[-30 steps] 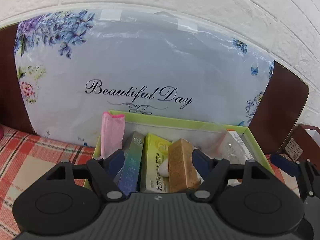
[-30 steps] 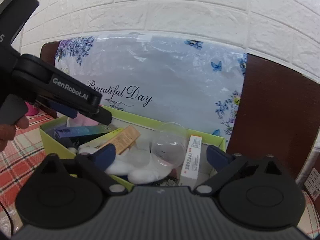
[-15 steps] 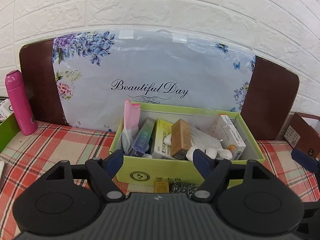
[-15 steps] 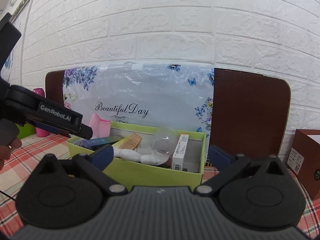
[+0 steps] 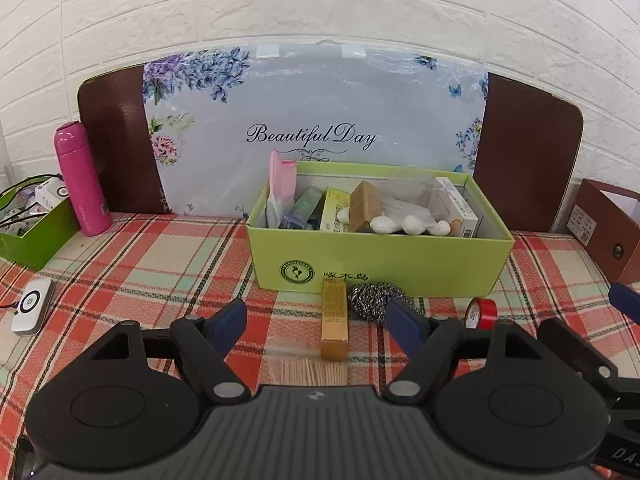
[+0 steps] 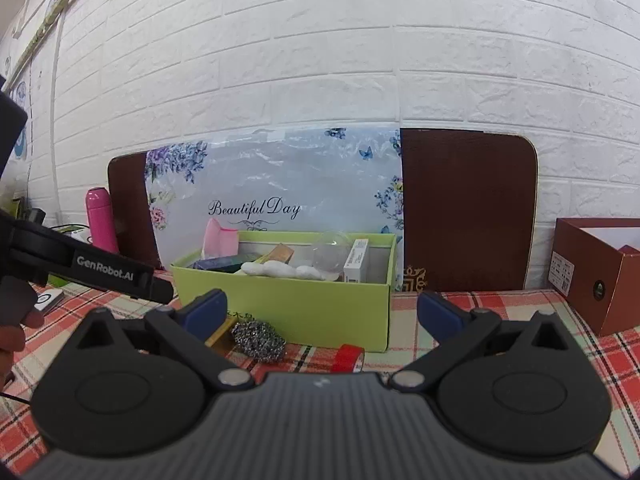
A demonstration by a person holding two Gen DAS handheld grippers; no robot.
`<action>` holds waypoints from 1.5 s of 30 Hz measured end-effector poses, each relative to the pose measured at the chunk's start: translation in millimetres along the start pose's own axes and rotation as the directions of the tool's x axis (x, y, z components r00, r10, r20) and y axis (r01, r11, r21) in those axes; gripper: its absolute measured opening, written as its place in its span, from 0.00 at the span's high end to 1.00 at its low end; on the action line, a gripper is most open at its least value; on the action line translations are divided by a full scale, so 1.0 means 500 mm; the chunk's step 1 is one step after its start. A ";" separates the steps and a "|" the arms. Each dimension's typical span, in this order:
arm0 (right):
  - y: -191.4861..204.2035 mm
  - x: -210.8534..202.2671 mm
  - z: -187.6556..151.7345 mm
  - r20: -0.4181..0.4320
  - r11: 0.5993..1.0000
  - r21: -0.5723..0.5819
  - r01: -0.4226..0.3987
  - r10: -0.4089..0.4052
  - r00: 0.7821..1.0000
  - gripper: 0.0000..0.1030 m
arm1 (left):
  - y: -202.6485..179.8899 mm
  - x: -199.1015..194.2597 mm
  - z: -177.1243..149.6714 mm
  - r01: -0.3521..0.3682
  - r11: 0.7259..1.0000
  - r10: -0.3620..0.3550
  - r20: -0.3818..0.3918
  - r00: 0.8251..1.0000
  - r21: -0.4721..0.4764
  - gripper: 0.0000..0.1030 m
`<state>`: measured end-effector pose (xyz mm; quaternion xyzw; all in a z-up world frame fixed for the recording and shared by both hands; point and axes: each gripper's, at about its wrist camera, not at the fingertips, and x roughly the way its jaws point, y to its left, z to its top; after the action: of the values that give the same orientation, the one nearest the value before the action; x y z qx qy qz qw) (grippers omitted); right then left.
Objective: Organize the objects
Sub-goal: 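Withdraw both tools back toward the toothpick bag and gold box, then grasp the toothpick bag with the left tool while the right tool grasps the gold box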
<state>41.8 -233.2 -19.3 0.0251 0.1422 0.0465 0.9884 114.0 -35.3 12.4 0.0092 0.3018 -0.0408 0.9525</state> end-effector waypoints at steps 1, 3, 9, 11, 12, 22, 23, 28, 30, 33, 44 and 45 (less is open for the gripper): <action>0.001 -0.005 -0.006 -0.005 1.000 0.004 -0.001 0.001 1.000 0.00 | 0.002 -0.002 -0.006 -0.004 1.000 0.004 -0.005 1.000 -0.002 0.23; 0.002 -0.011 -0.015 -0.016 1.000 0.011 -0.002 0.002 1.000 0.00 | 0.006 -0.005 -0.017 -0.009 1.000 0.009 -0.015 1.000 -0.010 0.23; 0.014 -0.015 -0.044 -0.063 1.000 0.016 -0.016 0.017 0.998 0.00 | 0.016 -0.001 -0.049 -0.022 1.000 0.021 -0.056 0.998 -0.015 0.23; 0.021 -0.014 -0.050 -0.075 1.000 0.010 -0.024 0.025 0.997 0.00 | 0.022 0.006 -0.060 -0.030 0.999 0.029 -0.077 0.997 -0.019 0.23; 0.025 -0.014 -0.053 -0.082 1.000 0.007 -0.028 0.029 0.996 0.00 | 0.025 0.010 -0.065 -0.035 0.999 0.033 -0.088 0.996 -0.021 0.23; 0.056 0.010 -0.077 -0.139 0.998 -0.018 -0.066 0.062 0.988 0.00 | 0.056 0.050 -0.098 -0.071 0.996 0.061 -0.176 0.982 -0.052 0.23; 0.058 0.012 -0.080 -0.145 0.998 -0.019 -0.067 0.063 0.987 0.00 | 0.057 0.054 -0.100 -0.074 0.996 0.063 -0.183 0.981 -0.054 0.23; 0.062 0.022 -0.090 -0.171 0.998 -0.023 -0.065 0.061 0.983 0.00 | 0.057 0.081 -0.110 -0.071 0.995 0.055 -0.218 0.974 -0.063 0.23; 0.061 0.025 -0.093 -0.178 0.998 -0.022 -0.063 0.058 0.982 0.00 | 0.055 0.094 -0.116 -0.067 0.996 0.050 -0.232 0.971 -0.065 0.23; 0.060 0.032 -0.099 -0.192 0.998 -0.020 -0.061 0.056 0.980 0.00 | 0.056 0.119 -0.125 -0.044 0.996 0.026 -0.242 0.970 -0.072 0.23; 0.095 0.096 -0.094 -0.227 0.990 -0.029 -0.136 0.126 0.966 0.11 | 0.111 0.126 -0.122 0.075 0.988 -0.102 -0.206 0.973 -0.136 0.78; 0.101 0.109 -0.090 -0.230 0.989 -0.028 -0.148 0.138 0.963 0.14 | 0.117 0.122 -0.123 0.068 0.989 -0.094 -0.204 0.974 -0.133 0.80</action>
<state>77.0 -175.8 -74.5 0.0077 0.2511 0.1234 0.9600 133.2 21.2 -73.6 -0.0586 0.4027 -0.0593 0.9115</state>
